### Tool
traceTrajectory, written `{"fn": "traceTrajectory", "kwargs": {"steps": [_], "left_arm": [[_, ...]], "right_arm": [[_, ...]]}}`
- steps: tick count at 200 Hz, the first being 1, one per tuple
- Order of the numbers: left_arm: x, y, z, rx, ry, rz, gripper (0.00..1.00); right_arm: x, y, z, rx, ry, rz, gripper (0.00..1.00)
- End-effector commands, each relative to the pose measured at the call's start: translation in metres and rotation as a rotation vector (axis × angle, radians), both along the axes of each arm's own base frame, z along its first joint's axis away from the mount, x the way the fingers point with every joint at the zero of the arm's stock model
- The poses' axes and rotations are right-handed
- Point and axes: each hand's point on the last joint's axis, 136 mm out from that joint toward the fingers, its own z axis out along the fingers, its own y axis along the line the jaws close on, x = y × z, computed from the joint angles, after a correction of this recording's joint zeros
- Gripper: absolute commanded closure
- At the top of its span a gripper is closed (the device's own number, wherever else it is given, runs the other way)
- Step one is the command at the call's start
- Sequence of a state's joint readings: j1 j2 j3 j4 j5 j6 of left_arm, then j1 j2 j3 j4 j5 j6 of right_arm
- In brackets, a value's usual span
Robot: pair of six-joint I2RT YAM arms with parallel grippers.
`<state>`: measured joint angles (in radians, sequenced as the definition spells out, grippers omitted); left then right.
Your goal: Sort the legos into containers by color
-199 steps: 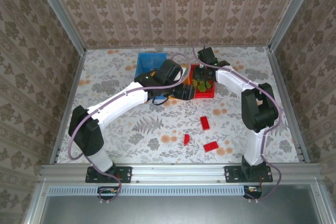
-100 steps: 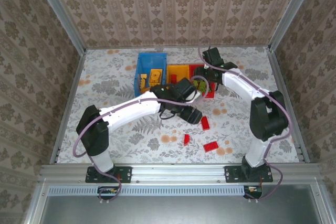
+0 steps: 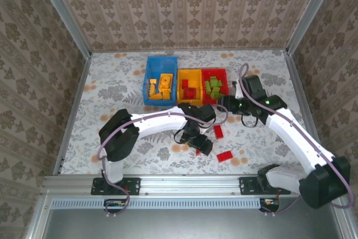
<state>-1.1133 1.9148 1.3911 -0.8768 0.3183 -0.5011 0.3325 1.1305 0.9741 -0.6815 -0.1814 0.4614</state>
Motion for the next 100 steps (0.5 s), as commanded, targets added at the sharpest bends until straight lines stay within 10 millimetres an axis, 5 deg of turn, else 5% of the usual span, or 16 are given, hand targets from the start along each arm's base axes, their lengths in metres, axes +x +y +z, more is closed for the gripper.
{"fn": "traceTrajectory", "kwargs": {"steps": [1, 48, 100], "left_arm": [[-0.01, 0.002, -0.01, 0.066, 0.078, 0.052, 0.24], [-0.003, -0.002, -0.032, 0.104, 0.083, 0.077, 0.49], [0.019, -0.013, -0.029, 0.077, 0.016, 0.09, 0.71]], "right_arm": [[-0.044, -0.001, -0.009, 0.046, 0.106, 0.016, 0.32], [-0.066, -0.001, -0.019, 0.082, 0.146, 0.023, 0.34], [-0.073, 0.001, -0.024, 0.1, 0.158, 0.041, 0.35]]}}
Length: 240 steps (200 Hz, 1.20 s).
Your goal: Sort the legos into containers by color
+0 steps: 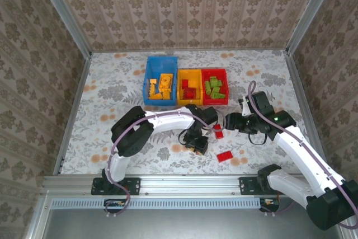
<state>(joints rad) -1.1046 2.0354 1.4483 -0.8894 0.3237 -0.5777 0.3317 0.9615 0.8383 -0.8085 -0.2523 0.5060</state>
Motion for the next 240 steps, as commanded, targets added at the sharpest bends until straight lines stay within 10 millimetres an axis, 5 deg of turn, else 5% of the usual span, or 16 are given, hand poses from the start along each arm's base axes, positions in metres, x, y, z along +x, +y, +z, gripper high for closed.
{"fn": "traceTrajectory", "kwargs": {"steps": [1, 29, 55, 103, 146, 186, 240], "left_arm": [[0.014, -0.008, 0.0, -0.006, -0.038, 0.008, 0.72], [0.027, -0.002, 0.008, 0.002, -0.086, 0.024, 0.76], [0.052, 0.01, 0.036, -0.018, -0.144, 0.095, 0.77], [0.136, 0.031, 0.101, -0.107, -0.26, 0.249, 0.77], [0.219, 0.039, 0.131, -0.142, -0.373, 0.313, 0.77], [0.277, 0.027, 0.123, -0.165, -0.433, 0.342, 0.77], [0.321, 0.0, 0.094, -0.204, -0.496, 0.352, 0.77]], "right_arm": [[-0.013, 0.009, 0.001, 0.056, 0.031, 0.036, 0.35], [-0.012, 0.011, 0.004, 0.06, 0.021, 0.049, 0.36], [-0.01, 0.014, 0.009, 0.07, -0.001, 0.081, 0.36], [0.005, 0.045, 0.026, 0.114, -0.138, 0.207, 0.36], [0.033, 0.07, 0.041, 0.1, -0.223, 0.236, 0.36], [0.054, 0.074, 0.045, 0.07, -0.256, 0.219, 0.35], [0.073, 0.084, 0.048, 0.086, -0.302, 0.216, 0.33]]}}
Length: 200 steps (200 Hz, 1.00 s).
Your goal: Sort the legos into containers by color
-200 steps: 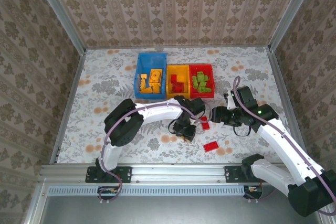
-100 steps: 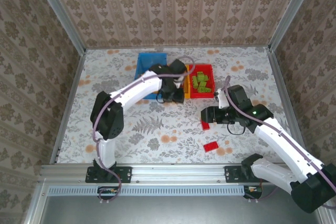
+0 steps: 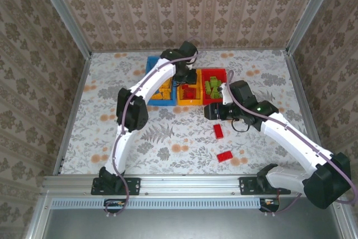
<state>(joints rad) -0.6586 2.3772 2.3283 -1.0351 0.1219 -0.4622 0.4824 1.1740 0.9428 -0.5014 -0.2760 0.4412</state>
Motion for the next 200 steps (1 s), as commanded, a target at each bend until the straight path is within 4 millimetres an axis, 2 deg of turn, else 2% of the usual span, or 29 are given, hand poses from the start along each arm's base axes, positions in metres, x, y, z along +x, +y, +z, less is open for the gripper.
{"fn": "traceTrajectory", "kwargs": {"steps": [1, 29, 45, 68, 92, 112, 136, 156, 159, 165, 186, 200], "left_arm": [[0.017, -0.007, 0.002, -0.009, -0.064, -0.012, 0.77], [0.024, -0.009, -0.02, 0.022, -0.075, -0.025, 0.76], [0.026, -0.011, -0.025, 0.028, -0.083, -0.036, 0.73], [0.028, -0.015, -0.025, 0.012, -0.09, -0.039, 0.59], [0.027, -0.014, -0.017, 0.007, -0.089, -0.032, 0.45], [0.024, -0.014, 0.0, -0.009, -0.105, -0.033, 0.43], [0.018, -0.012, 0.034, -0.042, -0.146, -0.029, 0.43], [0.002, -0.008, 0.064, -0.072, -0.186, -0.03, 0.42], [0.0, -0.007, 0.061, -0.069, -0.181, -0.031, 0.42], [-0.008, -0.006, 0.068, -0.082, -0.189, -0.035, 0.41], [-0.045, -0.004, 0.089, -0.167, -0.199, -0.087, 0.37], [-0.077, -0.001, 0.091, -0.219, -0.187, -0.143, 0.35]], "right_arm": [[0.018, 0.009, 0.019, 0.032, -0.096, 0.001, 0.33], [0.025, 0.017, 0.02, 0.079, -0.14, 0.015, 0.32], [0.026, 0.018, 0.015, 0.076, -0.15, 0.016, 0.3], [0.021, 0.01, 0.001, 0.028, -0.13, 0.004, 0.28], [0.015, -0.01, -0.02, -0.064, -0.088, -0.052, 0.26], [0.006, -0.03, -0.042, -0.154, -0.026, -0.108, 0.26], [-0.007, -0.048, -0.066, -0.238, 0.057, -0.157, 0.26], [-0.021, -0.053, -0.094, -0.284, 0.176, -0.155, 0.27], [-0.023, -0.053, -0.098, -0.29, 0.193, -0.153, 0.27], [-0.026, -0.054, -0.106, -0.305, 0.23, -0.152, 0.29], [-0.031, -0.053, -0.126, -0.327, 0.301, -0.144, 0.3], [-0.032, -0.052, -0.136, -0.337, 0.322, -0.144, 0.31]]}}
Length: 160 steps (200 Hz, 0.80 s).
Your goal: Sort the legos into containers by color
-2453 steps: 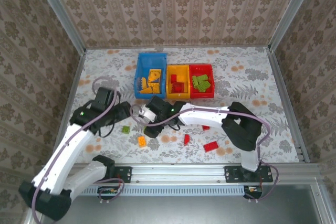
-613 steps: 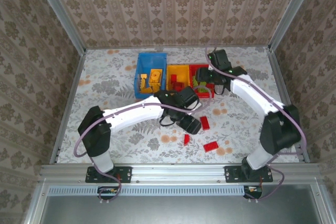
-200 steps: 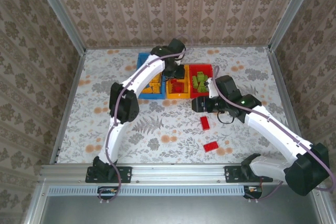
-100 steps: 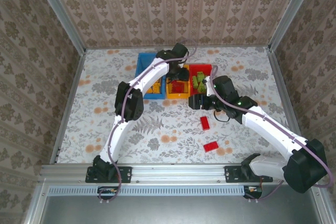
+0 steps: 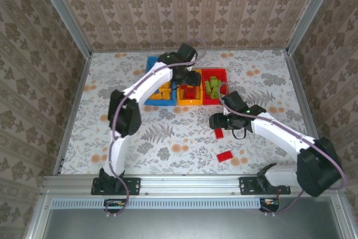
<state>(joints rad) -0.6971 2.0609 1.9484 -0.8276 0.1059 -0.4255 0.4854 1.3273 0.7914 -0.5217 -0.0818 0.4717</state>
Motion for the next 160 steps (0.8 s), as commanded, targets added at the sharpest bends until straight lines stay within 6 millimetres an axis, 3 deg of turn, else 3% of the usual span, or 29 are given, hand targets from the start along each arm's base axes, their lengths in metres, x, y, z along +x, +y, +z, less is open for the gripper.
{"fn": "traceTrajectory", "kwargs": {"steps": [1, 25, 42, 78, 112, 132, 160], "left_arm": [[-0.042, -0.007, 0.042, -0.148, -0.052, -0.09, 0.35], [-0.097, 0.004, 0.045, -0.207, -0.049, -0.189, 0.32], [-0.132, 0.017, 0.034, -0.212, -0.016, -0.224, 0.31], [-0.177, 0.039, 0.011, -0.185, 0.036, -0.234, 0.31], [-0.193, 0.053, 0.01, -0.182, -0.003, -0.212, 0.33], [-0.189, 0.063, 0.03, -0.196, -0.096, -0.163, 0.33], [-0.171, 0.076, 0.063, -0.204, -0.229, -0.074, 0.32]], "right_arm": [[-0.016, -0.008, -0.025, -0.051, 0.1, -0.022, 0.31], [-0.02, -0.006, -0.042, -0.078, 0.148, -0.018, 0.32], [-0.018, 0.002, -0.05, -0.079, 0.152, -0.004, 0.33], [-0.015, 0.007, -0.064, -0.125, 0.171, 0.003, 0.37], [-0.003, 0.009, -0.056, -0.153, 0.116, 0.016, 0.62], [0.017, 0.033, -0.024, -0.149, 0.008, 0.092, 0.74], [0.049, 0.076, 0.02, -0.094, -0.096, 0.154, 0.75]]}}
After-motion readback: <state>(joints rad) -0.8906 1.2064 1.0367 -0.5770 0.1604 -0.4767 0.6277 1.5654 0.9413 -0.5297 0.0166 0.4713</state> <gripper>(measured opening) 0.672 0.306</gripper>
